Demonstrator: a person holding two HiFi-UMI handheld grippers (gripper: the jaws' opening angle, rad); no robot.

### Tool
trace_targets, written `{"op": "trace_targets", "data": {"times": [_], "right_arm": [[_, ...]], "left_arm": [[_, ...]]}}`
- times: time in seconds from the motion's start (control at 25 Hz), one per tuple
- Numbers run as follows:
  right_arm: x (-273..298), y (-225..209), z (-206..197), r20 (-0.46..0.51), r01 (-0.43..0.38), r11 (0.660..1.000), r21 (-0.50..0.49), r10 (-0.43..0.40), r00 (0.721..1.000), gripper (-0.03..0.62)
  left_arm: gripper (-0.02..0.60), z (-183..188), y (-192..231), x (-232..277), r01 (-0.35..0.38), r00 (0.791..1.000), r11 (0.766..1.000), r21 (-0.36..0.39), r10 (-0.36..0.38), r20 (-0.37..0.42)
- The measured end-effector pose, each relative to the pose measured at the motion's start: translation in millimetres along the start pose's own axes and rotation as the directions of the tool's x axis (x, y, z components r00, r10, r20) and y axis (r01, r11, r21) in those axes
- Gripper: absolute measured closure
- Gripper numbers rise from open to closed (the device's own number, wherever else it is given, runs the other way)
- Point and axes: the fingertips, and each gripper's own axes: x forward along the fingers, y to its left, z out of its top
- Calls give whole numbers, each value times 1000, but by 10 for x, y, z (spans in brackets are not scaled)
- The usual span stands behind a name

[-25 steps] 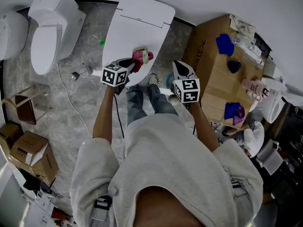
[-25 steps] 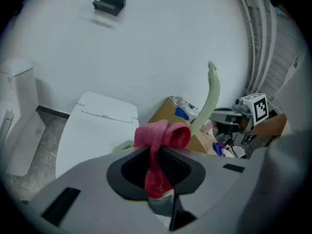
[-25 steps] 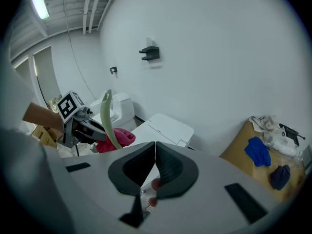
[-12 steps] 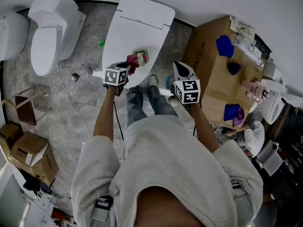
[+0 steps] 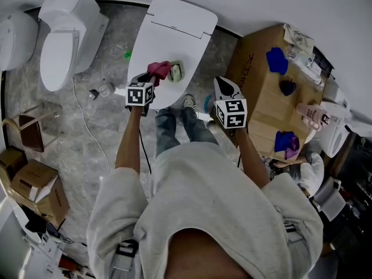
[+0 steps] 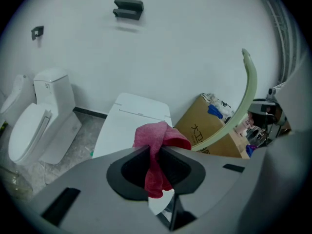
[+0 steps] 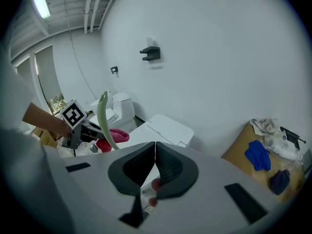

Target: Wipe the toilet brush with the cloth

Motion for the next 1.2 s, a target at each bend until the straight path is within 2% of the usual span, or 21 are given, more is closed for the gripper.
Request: {"op": "trace_targets", "data": {"times": [0.16, 0.32, 0.56, 0.8, 1.2], "right_arm": [[20, 22, 71, 18, -2, 1000, 1, 2, 1000, 563], [24, 74, 164, 41, -8, 1000, -6, 8, 999, 563], [-30, 157, 402, 105, -9, 1000, -21, 11, 994, 563], [-181, 172, 735, 196, 20, 999, -49, -9, 981, 563], [-479, 212, 1545, 394, 55, 996, -75, -21, 919, 563]], "left_arm": [[509, 269, 7, -273, -54, 992, 998, 17, 51, 118], [509, 522, -46, -646, -106, 966, 994, 28, 96, 240], [509, 799, -93, -1277, -180, 896, 984, 0, 164, 412], [509, 1050, -250, -1777, -223, 823, 975, 19, 178, 539], [509, 1456, -311, -2243, -252, 742, 967, 28, 175, 647]]}}
